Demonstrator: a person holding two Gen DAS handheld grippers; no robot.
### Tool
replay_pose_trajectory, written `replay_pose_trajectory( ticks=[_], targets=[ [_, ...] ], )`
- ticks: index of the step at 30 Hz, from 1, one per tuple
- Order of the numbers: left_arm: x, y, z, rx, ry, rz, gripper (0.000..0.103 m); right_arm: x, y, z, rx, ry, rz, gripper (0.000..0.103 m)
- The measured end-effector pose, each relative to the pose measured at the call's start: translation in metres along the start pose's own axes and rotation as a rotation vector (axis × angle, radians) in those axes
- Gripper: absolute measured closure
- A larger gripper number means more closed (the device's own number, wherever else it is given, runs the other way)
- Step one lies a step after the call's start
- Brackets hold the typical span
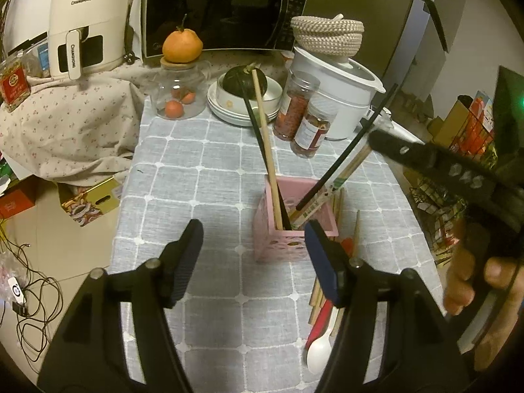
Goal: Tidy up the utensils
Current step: 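Grasp a plain wooden chopstick with the right tool while the left tool moves toward the red spoon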
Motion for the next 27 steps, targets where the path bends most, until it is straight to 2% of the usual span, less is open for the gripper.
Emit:
replay_pose_trajectory(
  ticks=[6,14,18,27],
  targets=[
    [0.006,0.001,0.006,-0.014,-0.009,0.006,0.031,0.008,0.037,-0.007,0.052,0.007,0.015,0.040],
    [0.016,-0.001,0.019,-0.041,-0.040,0.000,0.022,0.033,0.071,0.005,0.072,0.012,0.072,0.025],
    [0.020,-0.007,0.029,-0.078,-0.056,-0.003,0.021,0.048,0.067,0.026,0.020,0.004,0.103,0.024],
    [0.021,-0.024,0.051,-0.169,-0.089,-0.026,0.021,0.084,0.034,0.081,-0.191,-0.071,0.157,0.024]
  ],
)
Point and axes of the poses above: each gripper's, at about its wrist camera, not at the fingertips, and y roughly against the way its jaws point, x to its right, z to its underside, the point moved 3 cm from there along -y, roughly the way its jaws point, and after that the axes turned 12 degrees about y, right-handed, at the moved point
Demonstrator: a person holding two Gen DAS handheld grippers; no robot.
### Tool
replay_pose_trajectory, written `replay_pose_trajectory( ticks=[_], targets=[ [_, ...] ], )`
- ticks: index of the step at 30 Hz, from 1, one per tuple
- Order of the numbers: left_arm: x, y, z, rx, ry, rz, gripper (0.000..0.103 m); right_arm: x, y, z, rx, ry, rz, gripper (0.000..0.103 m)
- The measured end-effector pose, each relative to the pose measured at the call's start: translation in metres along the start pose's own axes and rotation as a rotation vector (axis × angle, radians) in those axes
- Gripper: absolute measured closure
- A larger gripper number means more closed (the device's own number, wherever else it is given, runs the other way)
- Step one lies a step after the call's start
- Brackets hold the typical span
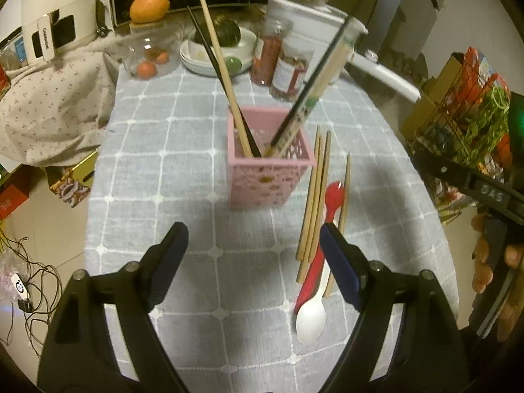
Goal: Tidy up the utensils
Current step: 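Grasp a plain wooden chopstick with the right tool while the left tool moves toward the red spoon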
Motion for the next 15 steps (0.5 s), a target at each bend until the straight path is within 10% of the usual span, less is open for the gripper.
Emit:
replay_pose_trajectory(
  ticks=[15],
  targets=[
    [0.000,-0.020,0.014,-0.119,-0.024,-0.005,0.021,0.023,-0.056,0.039,-0.255,-0.109,-0.019,0.024]
  ],
)
Point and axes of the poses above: each gripper's, at about its wrist camera, not at the fingertips, and y roughly against the way its jaws point, x to its right, z to its underside, the point moved 3 cm from there along -y, roughly the way its jaws point, and after that the axes turned 12 degrees about y, right-handed, at the moved point
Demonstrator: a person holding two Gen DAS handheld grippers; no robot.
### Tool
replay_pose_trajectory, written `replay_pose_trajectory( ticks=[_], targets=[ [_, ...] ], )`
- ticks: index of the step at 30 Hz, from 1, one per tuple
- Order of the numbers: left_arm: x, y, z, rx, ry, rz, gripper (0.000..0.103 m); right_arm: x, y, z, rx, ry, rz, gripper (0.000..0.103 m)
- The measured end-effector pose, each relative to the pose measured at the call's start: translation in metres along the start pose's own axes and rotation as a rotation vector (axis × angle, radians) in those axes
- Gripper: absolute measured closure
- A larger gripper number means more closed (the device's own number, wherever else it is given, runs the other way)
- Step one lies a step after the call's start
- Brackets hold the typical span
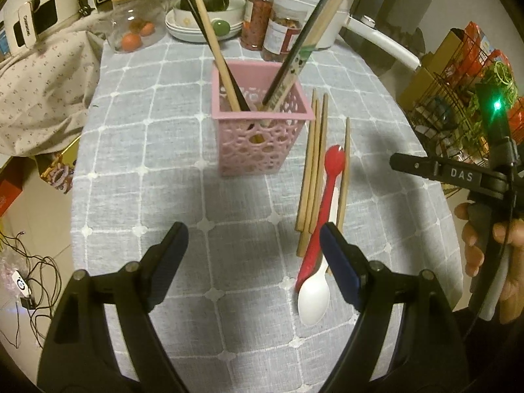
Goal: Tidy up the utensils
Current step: 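Grasp a plain wooden chopstick with the right tool while the left tool moves toward the red spoon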
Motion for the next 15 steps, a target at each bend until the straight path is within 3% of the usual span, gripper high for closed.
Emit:
replay_pose_trajectory(
  ticks=[12,13,15],
  targets=[
    [0.000,0.003,-0.002,0.013,0.004,0.031,0.021,0.001,-0.014,-0.003,-0.042,0.014,-0.005,0.025],
    [0.000,0.003,-0.002,0.013,0.005,0.035,0.022,0.002,-0.018,-0.004,-0.048,0.013,-0.008,0.026],
    [0.000,0.003,-0.004,0.010,0.006,0.044,0.027,0.003,-0.026,-0.006,-0.062,0.013,-0.010,0.043]
  ],
)
Point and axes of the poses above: each gripper's, at about its wrist camera, not at the fingertips, and y roughly against the way its jaws point, x to its right, z to its underside, the point moved 3 cm from there along -y, roughly the way its jaws point, and after that the axes turned 12 degrees about y, right-handed, at the moved point
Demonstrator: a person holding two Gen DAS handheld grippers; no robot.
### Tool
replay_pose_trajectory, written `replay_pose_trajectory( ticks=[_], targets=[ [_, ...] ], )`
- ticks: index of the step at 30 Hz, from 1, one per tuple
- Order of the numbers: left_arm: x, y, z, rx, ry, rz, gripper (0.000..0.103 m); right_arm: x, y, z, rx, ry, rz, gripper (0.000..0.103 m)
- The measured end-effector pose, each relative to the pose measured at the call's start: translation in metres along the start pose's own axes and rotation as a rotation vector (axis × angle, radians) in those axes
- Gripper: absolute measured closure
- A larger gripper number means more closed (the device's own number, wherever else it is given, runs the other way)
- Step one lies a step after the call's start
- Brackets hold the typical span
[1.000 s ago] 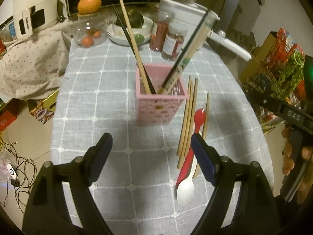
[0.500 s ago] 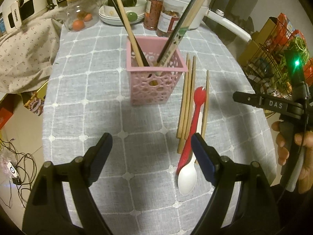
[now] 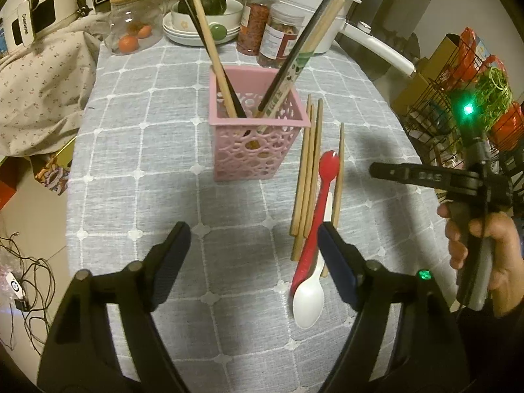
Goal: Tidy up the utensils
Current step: 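Grasp a plain wooden chopstick with the right tool while the left tool moves toward the red spoon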
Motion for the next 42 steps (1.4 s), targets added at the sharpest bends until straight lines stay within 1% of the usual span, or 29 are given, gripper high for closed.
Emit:
replay_pose_trajectory(
  ticks=[1,2,3,5,8,11,19,25,30,31,32,33,34,35,36,39,42],
  targets=[
    [0.000,0.000,0.000,-0.001,0.000,0.005,0.028,0.000,-0.005,-0.001,-0.015,0.004,-0.007,0.047],
    [0.000,0.000,0.000,-0.002,0.002,0.009,0.031,0.000,-0.008,-0.002,-0.024,0.003,-0.016,0.052],
    [0.000,-0.001,0.000,-0.005,0.004,0.014,0.036,0.000,-0.012,-0.003,-0.033,0.000,-0.026,0.057],
    [0.002,-0.002,-0.001,-0.017,0.005,0.028,0.043,-0.001,-0.019,-0.006,-0.045,-0.004,-0.038,0.065],
    [0.003,-0.004,0.001,-0.025,0.000,0.033,0.046,-0.005,-0.027,-0.009,-0.057,-0.011,-0.055,0.071],
    [0.005,-0.006,0.003,-0.032,-0.007,0.036,0.051,-0.012,-0.035,-0.011,-0.069,-0.008,-0.064,0.073],
    [0.004,-0.009,0.005,-0.040,-0.007,0.031,0.055,-0.022,-0.041,-0.020,-0.054,0.037,-0.007,0.072],
    [0.006,-0.014,0.008,-0.046,-0.010,0.027,0.057,-0.022,-0.044,-0.029,-0.041,0.030,0.000,0.070],
    [0.009,-0.017,0.009,-0.051,-0.009,0.034,0.058,-0.024,-0.049,-0.042,-0.027,0.040,0.050,0.072],
    [0.009,-0.018,0.010,-0.054,-0.009,0.037,0.059,-0.026,-0.051,-0.044,-0.029,0.055,0.070,0.072],
    [0.009,-0.019,0.010,-0.058,-0.009,0.041,0.063,-0.028,-0.053,-0.047,-0.027,0.075,0.095,0.077],
    [0.010,-0.019,0.010,-0.064,-0.009,0.045,0.065,-0.029,-0.054,-0.048,-0.033,0.090,0.129,0.087],
    [0.011,-0.020,0.011,-0.073,-0.011,0.053,0.065,-0.031,-0.055,-0.048,-0.045,0.110,0.151,0.089],
    [0.010,-0.020,0.012,-0.082,-0.011,0.063,0.067,-0.030,-0.055,-0.049,-0.053,0.123,0.150,0.094],
    [0.010,-0.020,0.013,-0.092,-0.009,0.076,0.071,-0.028,-0.054,-0.048,-0.060,0.127,0.138,0.096],
    [0.010,-0.021,0.015,-0.124,0.007,0.119,0.074,-0.016,-0.048,-0.042,-0.070,0.113,0.106,0.097],
    [0.015,-0.020,0.016,-0.139,0.010,0.150,0.075,0.001,-0.036,-0.025,-0.070,0.098,0.088,0.097]
  ],
)
Point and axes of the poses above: each gripper's, at about its wrist camera, not at the fingertips, and y roughly against the way its jaws point, x to its right, z to its underside, the point moved 3 cm from there along -y, roughly the way its jaws point, and after that the axes turned 12 degrees about y, right-handed, at the moved point
